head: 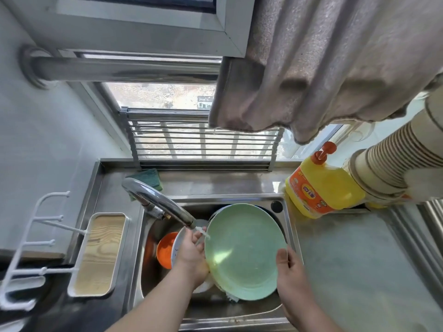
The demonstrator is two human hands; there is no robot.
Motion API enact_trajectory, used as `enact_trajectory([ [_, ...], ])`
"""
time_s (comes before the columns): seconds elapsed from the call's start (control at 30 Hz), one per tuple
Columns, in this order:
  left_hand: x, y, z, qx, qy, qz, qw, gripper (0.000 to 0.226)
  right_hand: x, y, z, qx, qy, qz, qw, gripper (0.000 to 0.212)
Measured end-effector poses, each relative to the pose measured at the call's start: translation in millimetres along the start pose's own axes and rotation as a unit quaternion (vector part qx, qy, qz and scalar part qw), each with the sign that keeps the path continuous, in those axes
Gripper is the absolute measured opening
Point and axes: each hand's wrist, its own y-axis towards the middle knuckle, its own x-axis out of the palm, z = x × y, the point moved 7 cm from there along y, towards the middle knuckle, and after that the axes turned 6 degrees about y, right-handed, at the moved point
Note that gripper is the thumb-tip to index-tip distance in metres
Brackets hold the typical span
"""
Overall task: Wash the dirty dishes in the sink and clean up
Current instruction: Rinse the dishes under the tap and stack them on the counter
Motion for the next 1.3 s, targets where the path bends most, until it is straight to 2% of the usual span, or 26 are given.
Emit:
enact_trajectory([
  [0.2,34,10,11,-0.022,-0.054,-0.024,0.998,0.039,-23,-13,-37,-0.105,-0.106,0.063,0.987,0.024],
  [0.27,42,11,10,-0.012,-0.07,0.003,0.997,0.024,-32,-17,-44,-0.136,-0.154,0.081,0.975,0.031],
  [0.3,43,12,8,-0.013,-0.07,0.022,0.997,0.02,-37,-17,-44,-0.148,-0.171,0.087,0.97,0.043],
  [0.37,43,12,4,-0.023,-0.048,0.052,0.997,0.028,-46,-18,-44,-0.159,-0.199,0.11,0.961,0.06],
  [0.43,40,13,2,-0.029,-0.031,0.057,0.997,0.042,-51,-16,-43,-0.158,-0.199,0.123,0.959,0.056],
  [0.57,38,12,6,-0.001,0.105,0.01,0.994,0.058,-52,-11,-41,-0.139,-0.17,0.135,0.966,0.055],
  [0.63,38,11,8,0.016,0.208,-0.001,0.978,0.048,-52,-7,-37,-0.126,-0.155,0.143,0.969,0.056],
  [0.7,35,11,10,0.037,0.269,-0.018,0.962,0.027,-51,-2,-33,-0.12,-0.138,0.149,0.972,0.057],
  [0.73,33,11,12,0.049,0.294,-0.032,0.954,0.026,-50,1,-33,-0.121,-0.13,0.15,0.973,0.056],
  [0.77,31,10,14,0.059,0.322,-0.048,0.944,0.035,-48,3,-34,-0.123,-0.123,0.152,0.973,0.052],
  [0.83,29,5,20,0.083,0.363,-0.069,0.925,0.038,-42,5,-41,-0.129,-0.101,0.145,0.976,0.037],
  [0.93,20,-2,37,0.138,0.393,-0.024,0.909,0.01,-24,6,-53,-0.139,-0.079,0.11,0.981,0.032],
  [1.0,10,0,48,0.144,0.382,0.023,0.913,0.016,-11,6,-58,-0.148,-0.081,0.086,0.982,0.028],
  [1.1,16,-6,51,0.132,0.356,-0.028,0.925,0.019,7,5,-63,-0.155,-0.079,0.06,0.983,0.029],
  [1.2,20,-16,56,0.155,0.414,-0.061,0.895,0.055,22,-1,-67,-0.142,-0.057,0.035,0.988,0.022],
  [1.23,19,-18,57,0.162,0.427,-0.065,0.887,0.058,26,-2,-68,-0.134,-0.045,0.028,0.99,0.022],
  [1.3,17,-21,58,0.158,0.437,-0.08,0.882,0.044,30,0,-62,-0.115,-0.026,0.024,0.993,0.025],
])
